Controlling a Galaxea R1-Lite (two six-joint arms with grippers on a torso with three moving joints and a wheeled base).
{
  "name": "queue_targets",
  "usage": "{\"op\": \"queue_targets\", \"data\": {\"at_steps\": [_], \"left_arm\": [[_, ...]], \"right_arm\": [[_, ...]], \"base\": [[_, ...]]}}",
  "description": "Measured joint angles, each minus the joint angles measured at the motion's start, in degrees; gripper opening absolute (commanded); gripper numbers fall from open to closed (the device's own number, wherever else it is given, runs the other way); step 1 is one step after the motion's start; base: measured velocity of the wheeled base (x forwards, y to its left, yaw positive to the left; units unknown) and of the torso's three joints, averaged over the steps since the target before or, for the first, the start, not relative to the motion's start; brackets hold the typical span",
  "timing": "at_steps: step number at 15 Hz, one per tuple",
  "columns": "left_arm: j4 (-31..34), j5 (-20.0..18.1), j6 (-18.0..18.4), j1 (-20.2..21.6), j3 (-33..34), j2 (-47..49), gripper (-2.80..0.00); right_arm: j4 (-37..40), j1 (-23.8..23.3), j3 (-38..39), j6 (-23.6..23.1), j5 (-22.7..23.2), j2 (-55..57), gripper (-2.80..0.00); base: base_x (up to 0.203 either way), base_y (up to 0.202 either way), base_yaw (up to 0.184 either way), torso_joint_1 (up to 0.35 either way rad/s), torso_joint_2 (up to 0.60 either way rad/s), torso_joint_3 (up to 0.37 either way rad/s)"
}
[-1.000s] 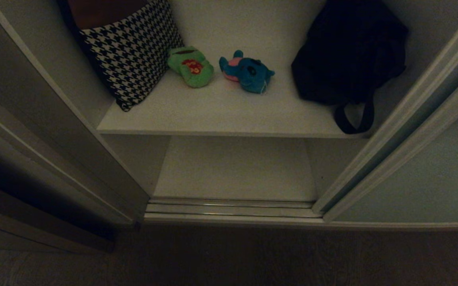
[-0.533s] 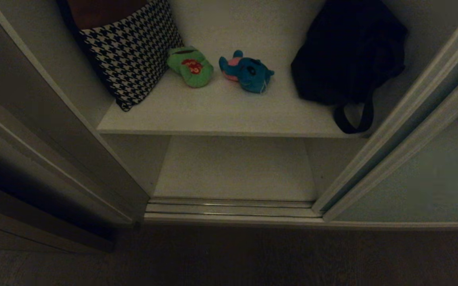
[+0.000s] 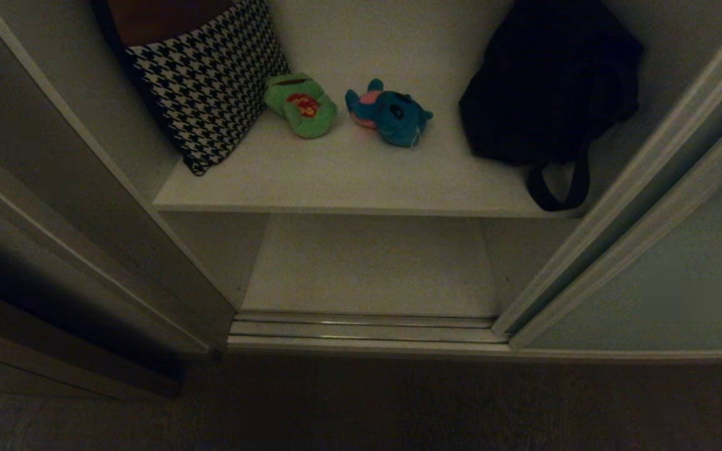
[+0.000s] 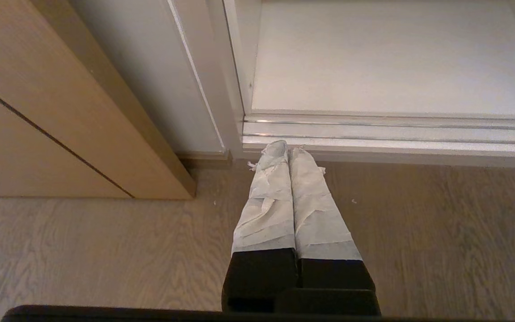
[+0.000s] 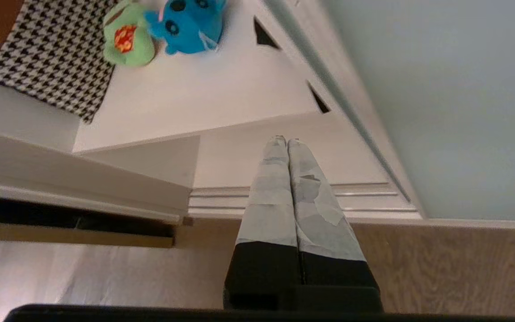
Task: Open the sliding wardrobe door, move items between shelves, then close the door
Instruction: Close the door
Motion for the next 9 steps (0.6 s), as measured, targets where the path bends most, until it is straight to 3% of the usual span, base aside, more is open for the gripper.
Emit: {"op": "queue_targets", "data": {"at_steps": [9], "left_arm": [[0.0, 0.0, 0.0, 0.0, 0.0, 0.0, -2.8]], "right_arm": [[-0.6, -4.0, -2.8, 0.1, -0.1, 5.1, -2.8]], "base": [[0.0, 0.0, 0.0, 0.0, 0.0, 0.0]]}}
